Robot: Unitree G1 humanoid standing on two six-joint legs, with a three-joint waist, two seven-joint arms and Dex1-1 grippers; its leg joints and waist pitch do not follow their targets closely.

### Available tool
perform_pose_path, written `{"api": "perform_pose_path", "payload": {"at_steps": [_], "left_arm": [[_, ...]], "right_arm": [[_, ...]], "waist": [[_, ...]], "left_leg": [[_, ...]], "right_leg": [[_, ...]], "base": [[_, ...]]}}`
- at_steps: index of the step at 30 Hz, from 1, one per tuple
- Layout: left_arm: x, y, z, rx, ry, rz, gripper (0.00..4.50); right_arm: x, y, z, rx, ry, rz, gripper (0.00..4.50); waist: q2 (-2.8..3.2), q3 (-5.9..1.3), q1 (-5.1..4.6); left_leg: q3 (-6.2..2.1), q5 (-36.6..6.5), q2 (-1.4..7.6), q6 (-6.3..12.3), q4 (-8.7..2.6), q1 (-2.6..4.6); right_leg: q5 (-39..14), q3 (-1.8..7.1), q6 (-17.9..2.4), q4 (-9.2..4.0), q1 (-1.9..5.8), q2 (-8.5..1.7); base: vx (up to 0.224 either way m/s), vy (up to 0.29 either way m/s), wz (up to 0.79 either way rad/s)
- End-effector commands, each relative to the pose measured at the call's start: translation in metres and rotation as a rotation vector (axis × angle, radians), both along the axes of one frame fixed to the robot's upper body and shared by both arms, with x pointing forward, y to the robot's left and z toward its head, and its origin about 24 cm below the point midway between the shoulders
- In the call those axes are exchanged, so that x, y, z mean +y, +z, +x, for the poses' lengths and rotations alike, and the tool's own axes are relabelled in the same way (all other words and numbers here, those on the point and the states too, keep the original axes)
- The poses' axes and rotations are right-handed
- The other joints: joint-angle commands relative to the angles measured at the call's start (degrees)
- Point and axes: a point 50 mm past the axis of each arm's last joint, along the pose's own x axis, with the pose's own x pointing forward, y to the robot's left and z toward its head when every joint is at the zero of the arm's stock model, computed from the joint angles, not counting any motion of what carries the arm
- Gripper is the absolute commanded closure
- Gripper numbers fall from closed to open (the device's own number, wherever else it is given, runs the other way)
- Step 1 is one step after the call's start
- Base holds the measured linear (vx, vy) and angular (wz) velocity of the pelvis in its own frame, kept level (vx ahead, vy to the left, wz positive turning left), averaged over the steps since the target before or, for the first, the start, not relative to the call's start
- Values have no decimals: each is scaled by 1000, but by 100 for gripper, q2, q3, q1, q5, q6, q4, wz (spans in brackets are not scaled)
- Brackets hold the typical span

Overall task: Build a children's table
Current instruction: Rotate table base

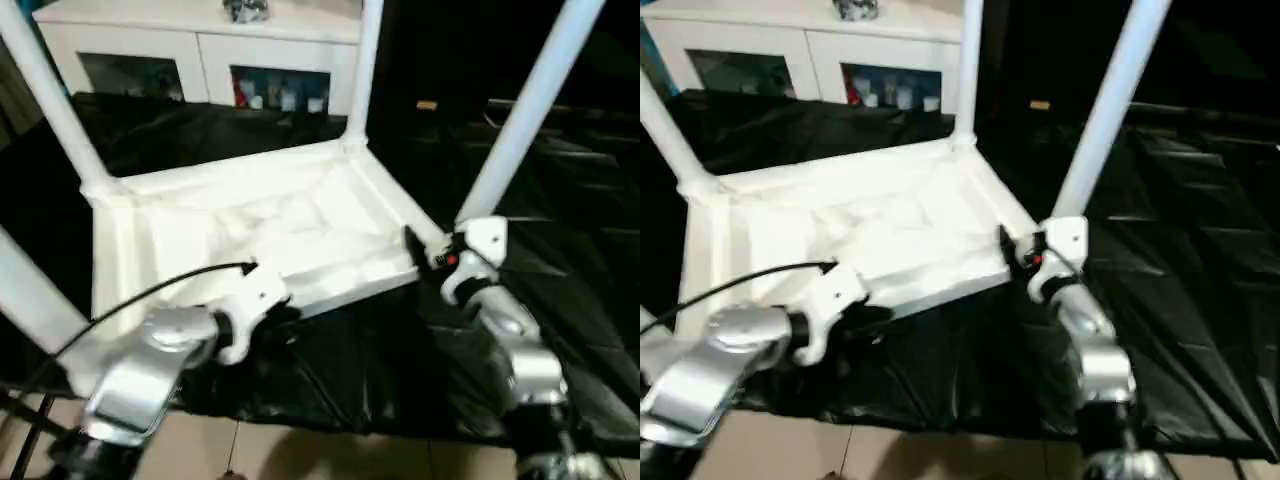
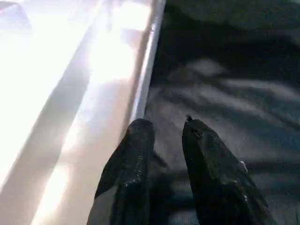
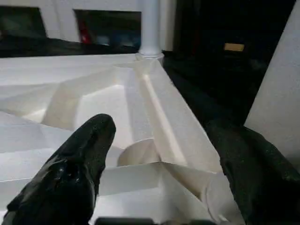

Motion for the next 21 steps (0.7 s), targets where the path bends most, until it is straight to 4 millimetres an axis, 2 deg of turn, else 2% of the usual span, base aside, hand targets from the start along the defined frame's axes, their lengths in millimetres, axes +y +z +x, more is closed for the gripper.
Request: {"api": "perform_pose_path", "payload": {"at_steps": [1, 4, 5, 6, 10, 11, 13, 15, 18, 19, 20, 21], "left_arm": [[8, 2, 10, -54, 114, -15, 317], [10, -5, 12, -67, 133, -13, 317], [13, -9, 12, -75, 140, 25, 317], [17, -11, 13, -90, 155, 48, 317], [25, -16, 15, -141, 187, 85, 317], [27, -14, 17, -162, 221, 69, 317], [29, -9, 21, -211, 272, 26, 317], [29, -5, 21, -257, 301, -30, 317], [32, 1, 12, -306, 403, -188, 317], [34, 1, 10, -321, 429, -204, 317], [36, 1, 8, -341, 457, -213, 289], [49, -2, 4, -399, 580, -221, 284]], "right_arm": [[-32, 8, 3, -40, -129, -14, 73], [-44, 7, 4, -31, -165, -35, 73], [-49, 6, 4, -29, -183, -47, 73], [-51, 5, 3, -25, -190, -43, 73], [-55, 0, -3, -20, -201, -60, 73], [-54, 0, -5, -23, -193, -68, 73], [-51, -1, -7, -26, -173, -87, 73], [-47, -2, -10, -35, -145, -89, 73], [-32, -3, -19, -48, -51, -64, 73], [-29, -3, -22, -50, -23, -61, 73], [-25, -2, -24, -52, 8, -59, 73], [-19, -2, -31, -55, 63, -62, 73]], "waist": [[79, -347, -7], [61, -362, 28], [91, -361, 36], [74, -355, 29], [86, -349, 32], [138, -354, 36], [131, -344, 24], [174, -336, 21], [132, -331, -13], [190, -335, 0], [159, -324, -28], [169, -327, -44]], "left_leg": [[14, -1300, 41, -28, -347, 48], [21, -1217, 41, 59, -324, 27], [11, -1179, 43, 76, -325, 22], [11, -1236, 38, 90, -327, 13], [4, -1363, 48, 64, -333, 25], [-12, -1392, 56, 28, -342, 31], [-13, -1581, 62, -12, -344, 38], [-27, -1691, 56, -18, -350, 26], [-31, -1724, 64, 49, -357, -29], [-40, -1731, 63, 60, -352, -18], [-32, -1784, 64, 105, -358, -30], [-36, -1798, 56, 142, -352, -45]], "right_leg": [[-845, 186, -988, -332, 246, -130], [-688, 176, -1044, -326, 259, -125], [-658, 167, -1038, -323, 261, -128], [-751, 159, -1012, -335, 267, -124], [-1041, 158, -916, -363, 253, -137], [-1058, 155, -912, -353, 254, -142], [-1046, 147, -956, -371, 242, -127], [-1171, 141, -942, -386, 247, -136], [-1308, 145, -889, -410, 277, -155], [-1302, 143, -891, -402, 269, -151], [-1375, 138, -867, -427, 254, -136], [-1432, 134, -821, -437, 267, -129]], "base": [[0, 0, 0], [0, 0, 0], [0, 0, 0], [0, 0, 0], [0, 0, 0], [0, 0, 0], [0, 0, 0], [0, 0, 0], [0, 0, 0], [0, 0, 0], [0, 0, 0], [0, 0, 0]]}}
